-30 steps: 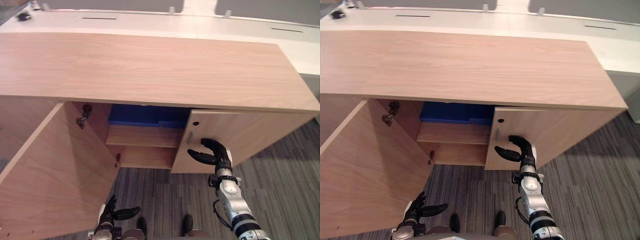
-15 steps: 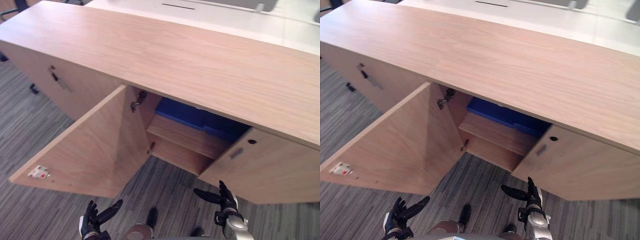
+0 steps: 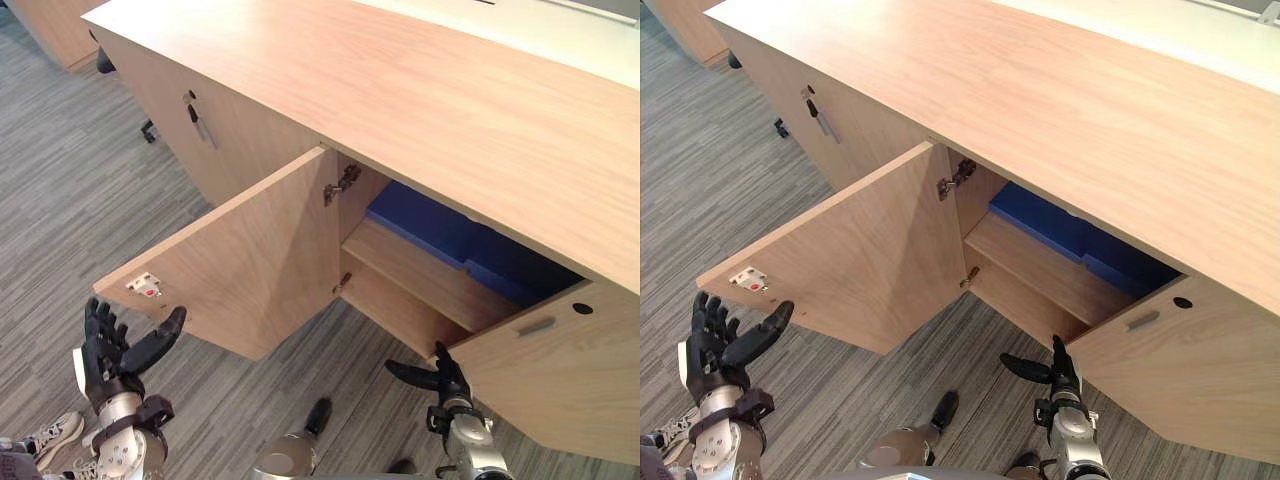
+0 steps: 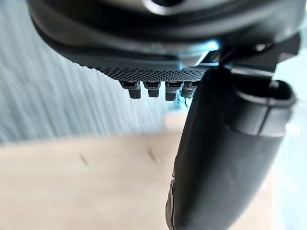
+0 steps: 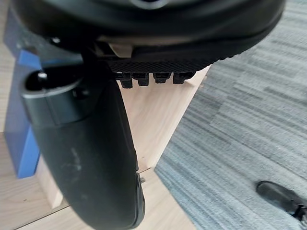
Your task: Walk over to the cabinet, pick up the folder, carry it to the office cabinet, place the folder inside the office cabinet, then close the office cabinet door
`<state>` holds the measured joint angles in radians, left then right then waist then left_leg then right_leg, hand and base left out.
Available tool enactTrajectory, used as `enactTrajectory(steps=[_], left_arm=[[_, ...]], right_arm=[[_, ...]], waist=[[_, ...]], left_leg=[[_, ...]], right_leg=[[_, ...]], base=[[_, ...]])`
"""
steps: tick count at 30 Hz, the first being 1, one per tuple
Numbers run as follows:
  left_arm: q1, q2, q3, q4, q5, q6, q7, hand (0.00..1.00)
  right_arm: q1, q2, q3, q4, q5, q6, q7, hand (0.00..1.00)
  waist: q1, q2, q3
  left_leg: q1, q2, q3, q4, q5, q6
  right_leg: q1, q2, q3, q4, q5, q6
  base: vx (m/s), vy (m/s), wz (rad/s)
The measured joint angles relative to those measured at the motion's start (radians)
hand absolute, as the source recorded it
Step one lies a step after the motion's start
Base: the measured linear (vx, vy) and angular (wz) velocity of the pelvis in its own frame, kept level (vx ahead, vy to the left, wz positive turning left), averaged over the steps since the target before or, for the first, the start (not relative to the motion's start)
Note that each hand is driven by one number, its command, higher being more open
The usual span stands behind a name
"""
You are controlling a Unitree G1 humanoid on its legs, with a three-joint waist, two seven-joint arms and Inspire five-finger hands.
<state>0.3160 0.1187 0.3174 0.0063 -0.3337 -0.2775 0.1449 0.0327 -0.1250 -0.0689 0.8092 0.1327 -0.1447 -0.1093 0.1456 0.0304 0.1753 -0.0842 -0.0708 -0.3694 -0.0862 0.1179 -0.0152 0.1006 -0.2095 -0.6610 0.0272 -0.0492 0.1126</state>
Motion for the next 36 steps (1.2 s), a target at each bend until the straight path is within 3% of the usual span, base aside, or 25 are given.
enactTrajectory(steps=[2, 4, 5, 11, 15, 20, 22, 23, 24, 25, 26, 27, 28, 29, 30, 32, 33, 34, 35, 36], left_arm=[[0.015, -0.002, -0.032, -0.007, -0.006, -0.012, 0.015, 1.00], [0.017, 0.010, -0.031, -0.003, -0.001, -0.015, 0.012, 1.00], [0.127, 0.014, -0.122, -0.016, -0.001, -0.066, 0.002, 1.00], [0.144, 0.013, -0.165, -0.009, -0.002, -0.057, 0.001, 1.00], [0.170, 0.016, -0.231, 0.045, -0.033, -0.095, 0.003, 1.00], [0.233, 0.022, -0.308, 0.139, -0.040, -0.006, 0.004, 1.00], [0.234, 0.026, -0.375, 0.152, -0.039, 0.027, 0.008, 1.00], [0.234, 0.026, -0.428, 0.153, -0.033, 0.052, 0.008, 1.00], [0.234, 0.033, -0.485, 0.153, -0.027, 0.073, 0.008, 1.00], [0.220, 0.066, -0.574, 0.150, 0.018, 0.081, 0.004, 1.00], [0.177, 0.097, -0.656, 0.147, 0.063, 0.083, 0.001, 1.00], [0.151, 0.111, -0.688, 0.147, 0.075, 0.084, -0.001, 1.00], [0.068, 0.144, -0.752, 0.140, 0.098, 0.094, -0.013, 1.00], [-0.001, 0.138, -0.792, 0.139, 0.107, 0.104, -0.028, 1.00], [-0.094, 0.120, -0.819, 0.134, 0.132, 0.103, -0.044, 1.00], [-0.230, 0.070, -0.825, 0.106, 0.169, 0.112, -0.054, 1.00], [-0.296, 0.061, -0.825, 0.080, 0.217, 0.090, -0.055, 1.00], [-0.320, 0.061, -0.825, 0.060, 0.238, 0.076, -0.055, 1.00], [-0.369, 0.043, -0.813, 0.031, 0.265, 0.045, -0.051, 1.00], [-0.403, 0.027, -0.802, 0.015, 0.292, 0.033, -0.034, 1.00]], right_arm=[[0.018, -0.004, 0.000, 0.002, 0.000, 0.003, 0.020, 1.00], [0.016, 0.004, 0.014, 0.000, 0.000, 0.003, 0.023, 1.00], [0.043, 0.031, 0.018, 0.006, 0.000, 0.004, 0.025, 1.00], [0.055, 0.036, 0.034, 0.006, 0.000, 0.004, 0.025, 1.00], [0.042, 0.039, 0.033, -0.016, -0.005, -0.013, 0.012, 1.00], [0.053, 0.045, 0.034, 0.005, -0.008, -0.010, -0.009, 1.00], [0.055, 0.048, 0.035, 0.005, -0.008, -0.010, -0.012, 1.00], [0.049, 0.045, 0.035, 0.004, -0.008, -0.013, -0.013, 1.00], [0.048, 0.040, 0.036, 0.004, -0.008, -0.013, -0.013, 1.00], [0.039, 0.039, 0.040, 0.004, -0.008, -0.010, -0.013, 1.00], [0.019, 0.047, 0.050, 0.004, -0.008, -0.009, -0.011, 1.00], [0.019, 0.056, 0.060, 0.003, -0.008, -0.009, -0.008, 1.00], [0.017, 0.089, 0.077, 0.001, -0.008, -0.017, -0.006, 1.00], [0.011, 0.078, 0.083, 0.000, -0.008, -0.018, -0.004, 1.00], [-0.014, 0.081, 0.088, 0.006, -0.008, -0.009, 0.000, 1.00], [-0.015, 0.077, 0.096, 0.004, -0.008, -0.011, 0.006, 1.00], [0.001, 0.078, 0.097, 0.001, -0.008, -0.011, 0.005, 1.00], [0.016, 0.077, 0.097, 0.000, -0.008, -0.012, 0.005, 1.00], [0.032, 0.062, 0.097, 0.002, -0.008, -0.009, 0.005, 1.00], [0.038, 0.044, 0.096, 0.001, -0.008, -0.007, 0.006, 1.00]], waist=[[0.000, -0.012, 0.006], [0.003, -0.021, 0.003], [0.003, -0.027, 0.002], [0.000, -0.026, 0.002], [-0.011, -0.009, 0.000], [-0.042, -0.012, 0.003], [-0.058, -0.031, 0.011], [-0.077, -0.044, 0.017], [-0.080, -0.042, 0.018], [-0.095, -0.034, 0.017], [-0.123, -0.032, 0.025], [-0.145, -0.046, 0.025], [-0.191, -0.102, 0.038], [-0.186, -0.089, 0.040], [-0.191, -0.068, 0.046], [-0.218, -0.035, 0.042], [-0.231, -0.042, 0.038], [-0.238, -0.052, 0.032], [-0.248, -0.044, 0.028], [-0.252, -0.025, 0.023]], left_leg=[[0.017, 0.009, 0.036, 0.000, -0.001, -0.002], [0.018, 0.017, 0.050, -0.001, 0.001, -0.004], [0.005, 0.032, 0.094, -0.005, 0.010, -0.014], [-0.011, 0.039, 0.134, -0.006, 0.024, -0.017], [-0.133, 0.076, 0.274, -0.001, 0.056, -0.038], [-0.125, 0.082, 0.398, -0.001, 0.046, -0.022], [-0.129, 0.068, 0.420, 0.005, 0.037, -0.027], [-0.158, 0.051, 0.456, 0.123, 0.005, 0.012], [-0.151, 0.051, 0.467, 0.180, -0.091, 0.017], [-0.133, 0.054, 0.508, 0.130, -0.096, 0.009], [-0.103, 0.059, 0.524, 0.062, -0.081, -0.015], [-0.091, 0.046, 0.522, 0.040, -0.079, -0.034], [-0.126, 0.004, 0.515, 0.143, -0.101, -0.009], [-0.135, 0.028, 0.518, 0.239, -0.146, -0.002], [-0.115, 0.062, 0.570, 0.200, -0.148, 0.029], [-0.101, 0.088, 0.593, 0.139, -0.135, 0.009], [-0.080, 0.073, 0.597, 0.103, -0.105, -0.014], [-0.072, 0.057, 0.604, 0.093, -0.099, -0.009], [-0.062, 0.037, 0.615, 0.085, -0.094, -0.002], [-0.060, 0.034, 0.622, 0.077, -0.081, 0.011]], right_leg=[[-0.001, 0.001, 0.080, -0.001, 0.001, 0.001], [-0.007, 0.004, 0.097, -0.002, 0.005, 0.006], [-0.033, 0.017, 0.141, -0.015, 0.034, 0.004], [-0.053, 0.022, 0.161, -0.035, 0.049, 0.000], [-0.213, 0.033, 0.249, -0.015, 0.079, 0.000], [-0.285, 0.039, 0.419, -0.001, 0.099, 0.006], [-0.310, 0.020, 0.460, 0.009, 0.096, 0.003], [-0.324, -0.002, 0.475, 0.006, 0.097, 0.004], [-0.327, 0.001, 0.498, -0.009, 0.100, 0.009], [-0.324, 0.009, 0.533, -0.027, 0.098, 0.007], [-0.348, 0.026, 0.549, 0.038, 0.077, -0.026], [-0.363, 0.025, 0.549, 0.062, 0.064, -0.042], [-0.380, -0.024, 0.573, 0.073, 0.049, -0.047], [-0.386, 0.000, 0.578, 0.073, 0.051, -0.049], [-0.393, 0.035, 0.593, 0.089, 0.063, -0.051], [-0.409, 0.089, 0.585, 0.146, 0.064, -0.054], [-0.351, 0.100, 0.575, 0.086, 0.075, -0.065], [-0.315, 0.098, 0.575, 0.051, 0.080, -0.072], [-0.271, 0.082, 0.579, -0.015, 0.125, -0.054], [-0.271, 0.082, 0.577, -0.029, 0.139, -0.057]], base=[[-0.09, -0.008, -0.31], [-0.21, 0.007, -0.48], [-0.29, 0.035, -0.44], [-0.11, 0.032, -0.12], [-0.10, 0.053, -0.37], [-0.06, 0.042, -0.70], [-0.06, 0.073, -0.29], [0.04, 0.106, -0.33], [0.07, 0.105, -0.52], [0.05, 0.059, -0.54], [-0.03, 0.039, -0.28], [-0.06, 0.074, 0.15], [-0.04, 0.070, -0.05], [-0.01, 0.077, -0.67], [-0.01, 0.026, -1.08], [0.00, 0.055, -0.82], [0.02, 0.068, -0.48], [0.07, 0.035, -0.34], [0.09, 0.019, -0.29], [0.12, 0.019, -0.25]])
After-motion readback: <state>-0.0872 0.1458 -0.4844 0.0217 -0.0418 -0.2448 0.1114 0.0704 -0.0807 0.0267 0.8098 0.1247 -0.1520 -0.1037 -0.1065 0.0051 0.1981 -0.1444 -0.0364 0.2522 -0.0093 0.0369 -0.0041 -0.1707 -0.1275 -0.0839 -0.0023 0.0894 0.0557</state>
